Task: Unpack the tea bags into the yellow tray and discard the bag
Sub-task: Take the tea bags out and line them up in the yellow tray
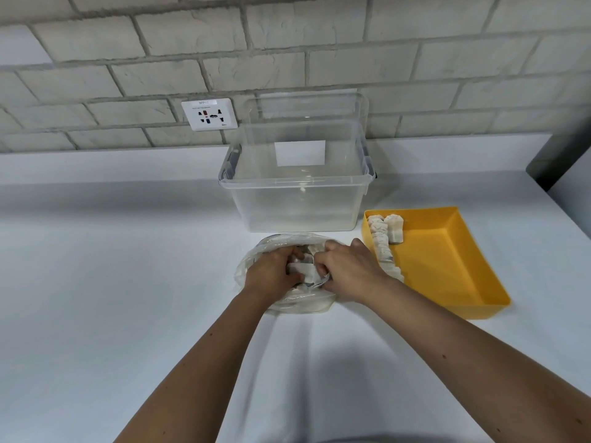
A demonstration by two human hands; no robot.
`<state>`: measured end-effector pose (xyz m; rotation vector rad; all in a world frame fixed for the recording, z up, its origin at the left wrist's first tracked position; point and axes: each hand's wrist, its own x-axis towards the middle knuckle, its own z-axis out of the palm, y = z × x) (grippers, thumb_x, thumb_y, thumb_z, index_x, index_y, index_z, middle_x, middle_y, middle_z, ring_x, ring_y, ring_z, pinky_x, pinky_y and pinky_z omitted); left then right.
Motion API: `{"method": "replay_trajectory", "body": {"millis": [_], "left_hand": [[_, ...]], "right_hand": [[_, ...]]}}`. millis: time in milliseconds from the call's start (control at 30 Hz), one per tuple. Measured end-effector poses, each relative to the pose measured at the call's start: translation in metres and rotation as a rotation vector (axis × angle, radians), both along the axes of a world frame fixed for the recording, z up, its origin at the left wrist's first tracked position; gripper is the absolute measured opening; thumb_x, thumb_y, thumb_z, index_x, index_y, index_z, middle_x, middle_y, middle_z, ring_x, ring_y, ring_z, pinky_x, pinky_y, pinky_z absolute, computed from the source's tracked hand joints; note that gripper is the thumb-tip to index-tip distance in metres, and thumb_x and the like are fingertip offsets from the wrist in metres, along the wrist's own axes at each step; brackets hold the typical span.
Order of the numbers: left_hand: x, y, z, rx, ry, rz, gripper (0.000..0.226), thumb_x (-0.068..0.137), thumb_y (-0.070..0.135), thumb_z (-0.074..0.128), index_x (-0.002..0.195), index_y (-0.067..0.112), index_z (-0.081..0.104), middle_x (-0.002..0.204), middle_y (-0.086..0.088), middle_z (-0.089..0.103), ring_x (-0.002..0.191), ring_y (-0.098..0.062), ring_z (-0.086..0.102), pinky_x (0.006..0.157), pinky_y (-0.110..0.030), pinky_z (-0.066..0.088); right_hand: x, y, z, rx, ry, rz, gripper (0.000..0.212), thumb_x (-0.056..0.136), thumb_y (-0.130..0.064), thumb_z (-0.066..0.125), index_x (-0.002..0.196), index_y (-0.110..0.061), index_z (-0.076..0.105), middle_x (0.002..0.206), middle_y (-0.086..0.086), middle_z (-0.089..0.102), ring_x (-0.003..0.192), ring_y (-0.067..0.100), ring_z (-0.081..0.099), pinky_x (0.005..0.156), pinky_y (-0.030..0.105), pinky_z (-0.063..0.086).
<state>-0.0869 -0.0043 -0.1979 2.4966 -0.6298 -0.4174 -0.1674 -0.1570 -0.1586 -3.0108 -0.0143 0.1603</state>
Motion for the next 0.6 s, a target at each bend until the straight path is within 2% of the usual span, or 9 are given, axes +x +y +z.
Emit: {"method": "replay_trajectory", "body": {"millis": [67, 133, 200, 367, 467, 567, 600], "left_hand": [[-0.001, -0.002, 0.004, -0.013, 0.008, -0.005, 0.041, 0.078, 0.029, 0.075, 0.116, 0.035, 0.062, 0.094, 0.014, 0.07, 0.09, -0.012, 0.066, 0.081, -0.03, 0.051], [-0.002, -0.005, 0.006, -0.03, 0.012, 0.006, 0.048, 0.08, 0.032, 0.074, 0.125, 0.036, 0.06, 0.101, 0.01, 0.072, 0.092, -0.013, 0.068, 0.085, -0.033, 0.053], [-0.002, -0.007, 0.008, -0.031, 0.009, 0.012, 0.046, 0.081, 0.031, 0.073, 0.125, 0.036, 0.061, 0.104, 0.008, 0.071, 0.096, -0.015, 0.068, 0.087, -0.035, 0.054], [-0.006, -0.01, 0.011, -0.037, -0.004, 0.013, 0.017, 0.081, 0.024, 0.073, 0.093, 0.031, 0.063, 0.087, 0.01, 0.068, 0.087, -0.015, 0.067, 0.08, -0.034, 0.054], [-0.01, -0.007, 0.01, -0.035, -0.027, -0.013, 0.017, 0.081, 0.024, 0.075, 0.082, 0.029, 0.059, 0.082, 0.011, 0.065, 0.077, -0.011, 0.062, 0.069, -0.027, 0.048], [-0.012, 0.002, 0.011, -0.095, -0.015, -0.023, 0.014, 0.083, 0.02, 0.074, 0.083, 0.023, 0.061, 0.078, 0.015, 0.057, 0.071, -0.007, 0.053, 0.06, -0.012, 0.036], [-0.013, 0.006, 0.013, -0.132, 0.003, -0.005, 0.012, 0.084, 0.019, 0.073, 0.084, 0.02, 0.061, 0.076, 0.016, 0.057, 0.07, -0.005, 0.053, 0.059, -0.009, 0.036]], "right_hand": [[-0.003, -0.002, 0.005, 0.002, 0.007, 0.023, 0.015, 0.078, -0.023, 0.065, 0.082, -0.03, 0.053, 0.093, -0.008, 0.044, 0.084, 0.016, 0.054, 0.078, 0.032, 0.031], [-0.006, -0.004, 0.009, 0.011, 0.012, 0.034, 0.015, 0.077, -0.023, 0.065, 0.081, -0.028, 0.052, 0.091, -0.007, 0.044, 0.079, 0.017, 0.052, 0.078, 0.032, 0.034], [-0.008, -0.006, 0.011, 0.015, 0.013, 0.025, 0.013, 0.077, -0.022, 0.064, 0.083, -0.027, 0.053, 0.09, -0.006, 0.046, 0.08, 0.019, 0.054, 0.078, 0.033, 0.034], [-0.012, -0.011, 0.011, 0.018, 0.019, -0.003, 0.014, 0.08, -0.025, 0.061, 0.092, -0.018, 0.065, 0.097, 0.0, 0.056, 0.088, 0.023, 0.058, 0.082, 0.034, 0.041], [-0.015, -0.014, 0.015, 0.035, 0.015, -0.009, 0.01, 0.083, -0.027, 0.06, 0.086, -0.017, 0.063, 0.095, 0.002, 0.054, 0.086, 0.022, 0.054, 0.075, 0.032, 0.037], [-0.017, -0.017, 0.019, 0.077, -0.018, -0.032, 0.011, 0.085, -0.025, 0.058, 0.081, -0.017, 0.051, 0.091, 0.002, 0.049, 0.089, 0.022, 0.05, 0.07, 0.031, 0.033], [-0.018, -0.018, 0.019, 0.113, -0.039, -0.056, 0.012, 0.086, -0.024, 0.057, 0.081, -0.017, 0.048, 0.089, 0.001, 0.048, 0.089, 0.022, 0.049, 0.07, 0.031, 0.033]]}}
